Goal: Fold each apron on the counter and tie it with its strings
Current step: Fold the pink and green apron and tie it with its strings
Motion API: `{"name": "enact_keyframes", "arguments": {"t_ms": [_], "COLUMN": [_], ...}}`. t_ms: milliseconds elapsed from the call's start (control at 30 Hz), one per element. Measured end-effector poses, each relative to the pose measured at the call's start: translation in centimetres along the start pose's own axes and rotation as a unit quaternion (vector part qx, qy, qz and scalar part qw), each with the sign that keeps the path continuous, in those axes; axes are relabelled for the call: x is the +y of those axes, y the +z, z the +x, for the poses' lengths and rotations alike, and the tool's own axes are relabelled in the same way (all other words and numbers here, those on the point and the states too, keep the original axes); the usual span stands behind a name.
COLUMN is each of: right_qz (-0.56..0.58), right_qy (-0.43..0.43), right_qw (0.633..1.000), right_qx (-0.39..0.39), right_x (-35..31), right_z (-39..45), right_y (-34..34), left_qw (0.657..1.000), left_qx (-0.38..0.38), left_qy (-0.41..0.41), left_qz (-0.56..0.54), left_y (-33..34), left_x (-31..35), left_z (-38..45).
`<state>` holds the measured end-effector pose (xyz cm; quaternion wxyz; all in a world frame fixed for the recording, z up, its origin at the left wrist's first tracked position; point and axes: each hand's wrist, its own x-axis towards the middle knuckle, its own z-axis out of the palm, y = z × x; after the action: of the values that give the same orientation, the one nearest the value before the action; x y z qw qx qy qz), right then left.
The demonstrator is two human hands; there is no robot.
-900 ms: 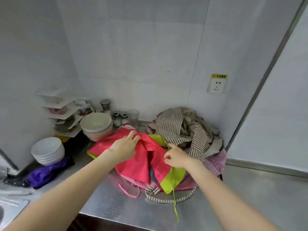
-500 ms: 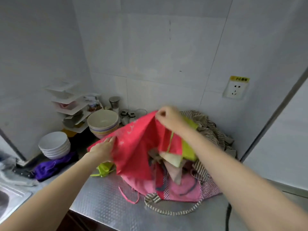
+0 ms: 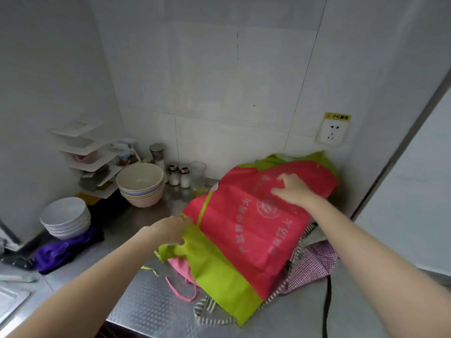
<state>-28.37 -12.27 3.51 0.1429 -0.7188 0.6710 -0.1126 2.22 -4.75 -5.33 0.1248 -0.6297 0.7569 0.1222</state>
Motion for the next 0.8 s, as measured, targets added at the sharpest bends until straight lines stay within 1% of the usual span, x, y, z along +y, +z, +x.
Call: {"name": "enact_keyframes", "arguments": {"t_ms": [33,100,167,267,300,367,400,433,500,533,567,600,633,667,700,733,767,800], "right_qz": [-0.007,-0.039,-0.069,-0.086,-0.083,-0.057,-0.020,0.048,0.207,0.239,0.224,0.187,0.145,0.116,0.102,0.100,0.098,0.094], "right_qy": [-0.041,-0.096,-0.114,-0.098,-0.085,-0.057,-0.038,-0.010,0.051,0.054,0.034,-0.002,-0.048,-0.087,-0.111,-0.123,-0.131,-0.138], "right_qw": [0.998,0.983,0.970,0.957,0.952,0.944,0.944,0.942,0.921,0.918,0.933,0.952,0.966,0.972,0.971,0.969,0.966,0.964], "right_qx": [-0.055,-0.150,-0.204,-0.260,-0.283,-0.319,-0.327,-0.332,-0.327,-0.311,-0.281,-0.243,-0.209,-0.187,-0.183,-0.191,-0.200,-0.208], "right_x": [-0.8,-2.1,-2.6,-2.4,-2.2,-2.0,-2.2,-2.6,-4.0,-4.9,-5.8,-6.5,-7.3,-8.0,-8.8,-9.4,-10.0,-10.6], "right_z": [-0.7,-1.9,-3.1,-5.2,-5.7,-6.4,-6.6,-6.7,-6.4,-6.2,-5.8,-5.2,-4.7,-4.2,-3.8,-3.4,-3.2,-3.0], "right_y": [2.4,6.8,10.2,13.5,13.9,13.9,13.5,13.0,12.2,11.8,11.5,11.4,11.4,11.4,11.4,11.5,11.5,11.8], "left_qw": [1.000,0.998,0.991,0.965,0.958,0.956,0.956,0.958,0.967,0.971,0.976,0.980,0.978,0.966,0.949,0.934,0.922,0.918], "left_qx": [0.005,0.027,0.057,0.064,0.052,0.008,-0.020,-0.041,-0.061,-0.055,-0.019,0.045,0.122,0.194,0.239,0.248,0.227,0.180], "left_qy": [0.003,0.000,-0.032,-0.142,-0.177,-0.222,-0.230,-0.221,-0.162,-0.124,-0.093,-0.076,-0.081,-0.100,-0.131,-0.168,-0.207,-0.241], "left_qz": [-0.003,-0.055,-0.119,-0.210,-0.222,-0.194,-0.181,-0.178,-0.189,-0.197,-0.195,-0.178,-0.152,-0.141,-0.158,-0.195,-0.235,-0.260], "left_y": [0.4,0.9,1.5,2.5,2.8,3.8,4.0,4.3,4.6,4.3,4.1,3.7,2.8,2.2,1.7,1.2,1.0,1.1], "left_x": [-0.2,-0.3,-0.5,-1.2,-1.3,-1.6,-1.3,-0.8,0.6,1.7,2.5,3.0,3.4,3.3,2.7,1.9,0.8,-0.2], "left_z": [0.0,0.0,-0.1,0.2,0.4,0.9,1.1,1.4,2.3,2.5,2.6,2.5,2.1,1.9,1.8,1.8,1.9,2.2]}}
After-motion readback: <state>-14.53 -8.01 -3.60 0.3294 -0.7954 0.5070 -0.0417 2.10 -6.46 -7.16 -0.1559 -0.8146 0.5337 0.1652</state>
